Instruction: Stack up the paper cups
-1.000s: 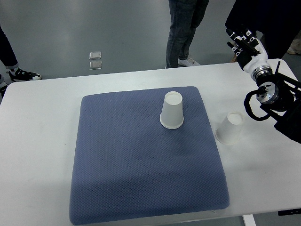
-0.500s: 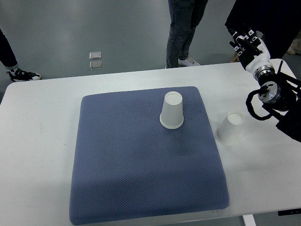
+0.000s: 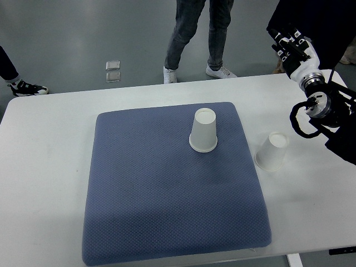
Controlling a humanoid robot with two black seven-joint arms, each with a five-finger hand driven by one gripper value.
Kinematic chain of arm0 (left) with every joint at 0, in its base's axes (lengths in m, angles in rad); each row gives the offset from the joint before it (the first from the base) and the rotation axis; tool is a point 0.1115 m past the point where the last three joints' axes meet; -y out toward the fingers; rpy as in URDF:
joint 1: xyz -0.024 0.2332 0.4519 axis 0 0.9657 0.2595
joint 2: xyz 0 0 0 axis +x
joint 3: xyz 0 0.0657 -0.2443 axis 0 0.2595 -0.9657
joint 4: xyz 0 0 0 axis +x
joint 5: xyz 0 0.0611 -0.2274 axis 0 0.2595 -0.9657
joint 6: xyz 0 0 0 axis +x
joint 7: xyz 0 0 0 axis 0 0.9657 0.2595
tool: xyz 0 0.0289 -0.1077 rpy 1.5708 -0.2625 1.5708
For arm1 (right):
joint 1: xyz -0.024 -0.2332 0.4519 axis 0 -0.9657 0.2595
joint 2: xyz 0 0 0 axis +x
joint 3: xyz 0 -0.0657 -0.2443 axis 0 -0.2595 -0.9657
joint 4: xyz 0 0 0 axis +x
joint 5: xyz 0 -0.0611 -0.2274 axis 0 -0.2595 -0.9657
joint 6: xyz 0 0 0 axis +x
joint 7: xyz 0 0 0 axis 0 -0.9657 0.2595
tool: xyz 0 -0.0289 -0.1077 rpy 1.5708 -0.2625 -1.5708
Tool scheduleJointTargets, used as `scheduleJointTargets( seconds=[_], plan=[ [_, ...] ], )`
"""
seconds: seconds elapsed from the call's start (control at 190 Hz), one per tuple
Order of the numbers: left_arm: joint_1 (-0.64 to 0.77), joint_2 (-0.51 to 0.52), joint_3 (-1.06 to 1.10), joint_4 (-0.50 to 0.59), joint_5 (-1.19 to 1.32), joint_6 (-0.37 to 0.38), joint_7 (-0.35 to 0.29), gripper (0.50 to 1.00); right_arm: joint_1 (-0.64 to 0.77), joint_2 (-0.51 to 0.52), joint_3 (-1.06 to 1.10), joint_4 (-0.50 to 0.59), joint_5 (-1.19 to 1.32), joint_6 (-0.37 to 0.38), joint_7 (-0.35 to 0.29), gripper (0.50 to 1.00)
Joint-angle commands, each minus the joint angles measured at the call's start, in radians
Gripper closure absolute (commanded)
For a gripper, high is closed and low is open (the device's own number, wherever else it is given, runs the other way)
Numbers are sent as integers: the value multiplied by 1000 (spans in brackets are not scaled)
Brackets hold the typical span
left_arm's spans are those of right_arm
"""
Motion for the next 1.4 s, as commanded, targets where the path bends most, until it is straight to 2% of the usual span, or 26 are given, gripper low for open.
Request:
scheduleJointTargets(
  seconds=[0.0,0.3,0.463,0.611,0.711,0.8,1.137,1.395],
  plan=[
    [0,0,0,-1,-1,0,0,500,1,-2,21,4,-11,1,-2,585],
    [0,0,0,1,0,0,0,500,38,-14,18,4,-28,0,-10,585],
    [0,0,0,1,0,0,0,500,76,-66,5,11,-68,4,-13,585],
    [0,0,0,-1,0,0,0,500,110,-115,-21,56,-238,17,-14,585],
    [0,0,0,1,0,0,0,500,144,-166,-55,102,-351,20,-45,585],
    [0,0,0,-1,0,0,0,500,175,-221,-116,149,-430,58,-68,585],
    [0,0,0,-1,-1,0,0,500,319,-442,-349,381,-693,207,-73,585],
    [0,0,0,-1,-1,0,0,500,388,-502,-403,465,-977,328,-73,587]
  ],
)
